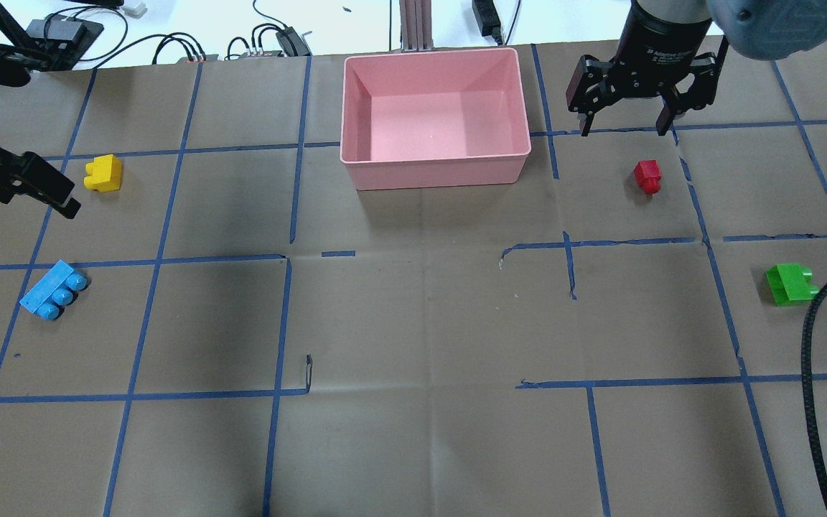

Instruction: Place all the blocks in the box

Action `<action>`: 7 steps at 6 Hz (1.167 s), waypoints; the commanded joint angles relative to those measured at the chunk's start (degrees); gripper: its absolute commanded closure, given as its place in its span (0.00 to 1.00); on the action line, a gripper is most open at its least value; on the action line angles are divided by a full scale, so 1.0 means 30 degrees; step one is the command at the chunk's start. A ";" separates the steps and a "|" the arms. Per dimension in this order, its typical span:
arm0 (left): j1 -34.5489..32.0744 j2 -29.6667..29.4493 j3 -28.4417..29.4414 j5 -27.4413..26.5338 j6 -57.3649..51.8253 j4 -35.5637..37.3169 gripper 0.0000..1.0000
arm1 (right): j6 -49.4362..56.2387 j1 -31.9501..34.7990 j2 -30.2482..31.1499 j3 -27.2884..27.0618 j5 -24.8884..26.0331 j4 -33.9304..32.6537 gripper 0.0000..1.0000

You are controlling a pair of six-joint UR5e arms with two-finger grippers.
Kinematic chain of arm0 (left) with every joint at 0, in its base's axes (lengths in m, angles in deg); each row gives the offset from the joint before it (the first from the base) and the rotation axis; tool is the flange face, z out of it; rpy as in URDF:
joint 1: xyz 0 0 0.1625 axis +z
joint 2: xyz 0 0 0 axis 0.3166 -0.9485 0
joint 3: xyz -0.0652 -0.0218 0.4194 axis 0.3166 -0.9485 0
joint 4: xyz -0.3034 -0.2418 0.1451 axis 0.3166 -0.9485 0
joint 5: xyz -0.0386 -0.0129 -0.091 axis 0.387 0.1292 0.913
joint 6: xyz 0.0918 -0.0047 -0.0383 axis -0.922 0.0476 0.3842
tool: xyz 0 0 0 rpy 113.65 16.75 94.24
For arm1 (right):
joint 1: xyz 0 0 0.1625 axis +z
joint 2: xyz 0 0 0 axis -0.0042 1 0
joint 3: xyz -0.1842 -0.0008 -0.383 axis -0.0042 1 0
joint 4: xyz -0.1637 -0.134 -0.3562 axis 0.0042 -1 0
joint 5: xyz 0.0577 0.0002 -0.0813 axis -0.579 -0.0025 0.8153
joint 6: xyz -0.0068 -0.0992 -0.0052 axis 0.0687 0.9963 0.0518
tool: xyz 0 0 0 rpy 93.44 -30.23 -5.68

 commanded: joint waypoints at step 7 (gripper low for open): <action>0.4179 -0.5526 -0.1878 0.0220 -0.8059 0.7900 0.01 | 0.6077 -0.6575 0.0441 -0.0387 0.0321 -0.0205 0.00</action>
